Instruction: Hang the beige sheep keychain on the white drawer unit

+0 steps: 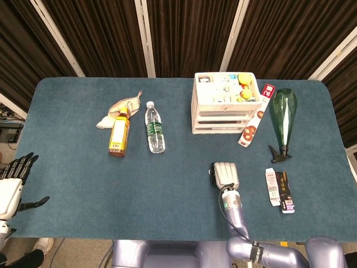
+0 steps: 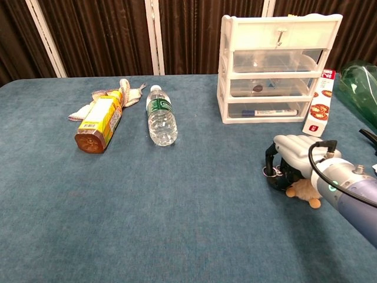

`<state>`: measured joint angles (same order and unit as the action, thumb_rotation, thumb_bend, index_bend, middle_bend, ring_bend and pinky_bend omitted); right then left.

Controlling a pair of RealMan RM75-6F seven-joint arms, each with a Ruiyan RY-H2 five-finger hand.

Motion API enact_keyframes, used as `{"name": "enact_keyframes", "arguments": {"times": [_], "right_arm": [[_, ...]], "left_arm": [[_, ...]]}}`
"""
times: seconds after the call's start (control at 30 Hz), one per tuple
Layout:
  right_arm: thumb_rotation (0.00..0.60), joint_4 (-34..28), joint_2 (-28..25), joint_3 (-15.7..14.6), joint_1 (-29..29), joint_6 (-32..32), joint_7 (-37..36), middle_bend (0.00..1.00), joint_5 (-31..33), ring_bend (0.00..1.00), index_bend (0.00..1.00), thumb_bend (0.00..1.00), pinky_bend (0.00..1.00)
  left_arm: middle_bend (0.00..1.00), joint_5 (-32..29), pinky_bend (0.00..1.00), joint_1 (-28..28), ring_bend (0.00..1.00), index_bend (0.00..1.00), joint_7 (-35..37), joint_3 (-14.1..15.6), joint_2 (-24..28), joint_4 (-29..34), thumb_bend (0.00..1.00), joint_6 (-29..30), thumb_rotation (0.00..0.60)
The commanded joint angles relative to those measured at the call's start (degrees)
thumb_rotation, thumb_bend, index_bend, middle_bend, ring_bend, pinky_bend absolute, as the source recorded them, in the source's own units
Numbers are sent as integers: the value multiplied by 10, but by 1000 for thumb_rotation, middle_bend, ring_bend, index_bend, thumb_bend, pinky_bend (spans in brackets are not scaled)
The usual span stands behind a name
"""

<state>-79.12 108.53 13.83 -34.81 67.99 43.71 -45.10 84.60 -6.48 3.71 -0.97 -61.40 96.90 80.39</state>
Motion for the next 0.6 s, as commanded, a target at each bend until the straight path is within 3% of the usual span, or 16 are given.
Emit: {"name": "enact_keyframes", "arguments": {"times": [0.03, 0.6], "right_arm": [[600, 2, 1, 0, -1, 0, 0, 1000, 1, 1000, 538, 370, 1000], [600, -6, -2, -4, 6, 17, -34, 1000, -37, 1000, 562, 400, 1000]], "left_arm": [[0, 0, 0, 0, 0, 0, 0, 0, 0, 0, 0, 0, 600], [0, 0, 0, 0, 0, 0, 3, 0, 1, 0, 0, 1, 600]]}}
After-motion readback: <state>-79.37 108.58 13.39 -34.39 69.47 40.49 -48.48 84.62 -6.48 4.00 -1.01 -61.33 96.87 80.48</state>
